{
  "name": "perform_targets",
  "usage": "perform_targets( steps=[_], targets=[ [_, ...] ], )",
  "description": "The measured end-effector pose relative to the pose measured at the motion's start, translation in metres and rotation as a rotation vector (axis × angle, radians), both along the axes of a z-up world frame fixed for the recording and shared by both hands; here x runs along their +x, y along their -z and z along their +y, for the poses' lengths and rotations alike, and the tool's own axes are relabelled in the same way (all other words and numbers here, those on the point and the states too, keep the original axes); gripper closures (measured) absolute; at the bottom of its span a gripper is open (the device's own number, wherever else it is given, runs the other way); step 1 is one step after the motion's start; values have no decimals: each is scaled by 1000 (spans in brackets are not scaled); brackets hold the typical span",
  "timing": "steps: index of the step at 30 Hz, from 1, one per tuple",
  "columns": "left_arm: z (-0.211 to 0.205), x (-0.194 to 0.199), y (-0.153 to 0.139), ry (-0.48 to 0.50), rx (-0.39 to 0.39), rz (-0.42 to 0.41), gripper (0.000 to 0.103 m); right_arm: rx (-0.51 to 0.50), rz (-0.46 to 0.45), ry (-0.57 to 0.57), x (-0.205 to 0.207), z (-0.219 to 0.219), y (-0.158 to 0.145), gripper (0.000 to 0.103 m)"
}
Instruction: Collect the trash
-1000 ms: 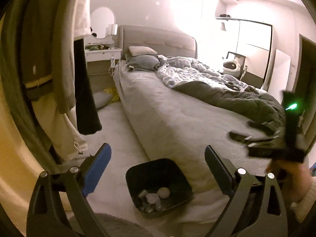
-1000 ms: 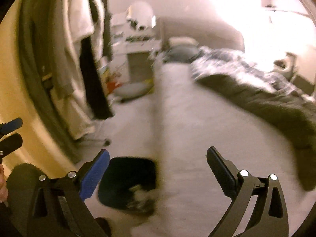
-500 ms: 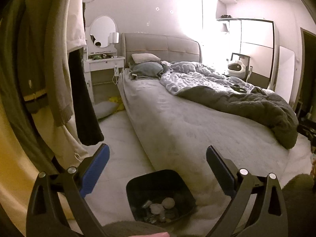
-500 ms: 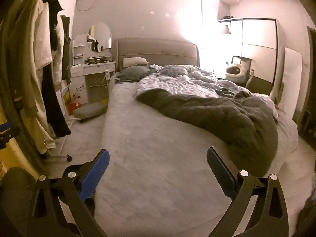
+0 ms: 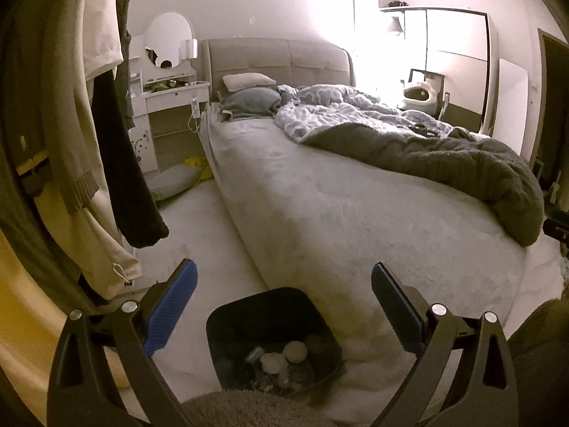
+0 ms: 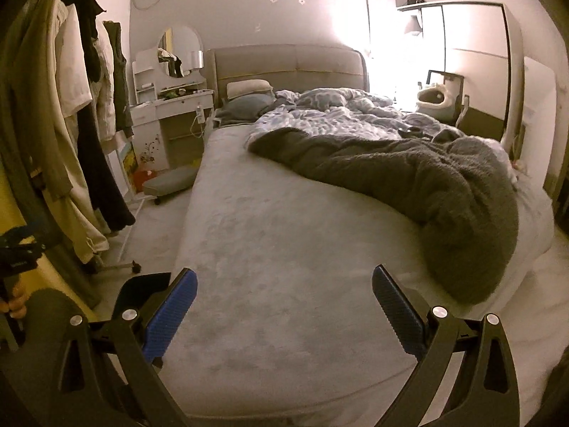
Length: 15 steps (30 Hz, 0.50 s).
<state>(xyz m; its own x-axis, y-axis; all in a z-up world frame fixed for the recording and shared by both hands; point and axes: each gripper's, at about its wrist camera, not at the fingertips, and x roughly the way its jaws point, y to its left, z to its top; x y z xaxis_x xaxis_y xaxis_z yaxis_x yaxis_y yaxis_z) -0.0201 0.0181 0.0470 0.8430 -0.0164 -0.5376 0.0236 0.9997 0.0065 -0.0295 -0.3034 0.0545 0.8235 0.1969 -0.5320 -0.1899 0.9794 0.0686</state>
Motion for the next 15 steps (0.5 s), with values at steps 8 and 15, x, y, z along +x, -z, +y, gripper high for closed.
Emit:
perform_targets(
  steps=[8,15],
  targets=[
    [-1,3,2,-7,-1,11,3,13,12,-26,0,1,1,3],
    [-1,5,3,-7,-5,11,3,3,12,-31,1,4,0,3]
  ],
)
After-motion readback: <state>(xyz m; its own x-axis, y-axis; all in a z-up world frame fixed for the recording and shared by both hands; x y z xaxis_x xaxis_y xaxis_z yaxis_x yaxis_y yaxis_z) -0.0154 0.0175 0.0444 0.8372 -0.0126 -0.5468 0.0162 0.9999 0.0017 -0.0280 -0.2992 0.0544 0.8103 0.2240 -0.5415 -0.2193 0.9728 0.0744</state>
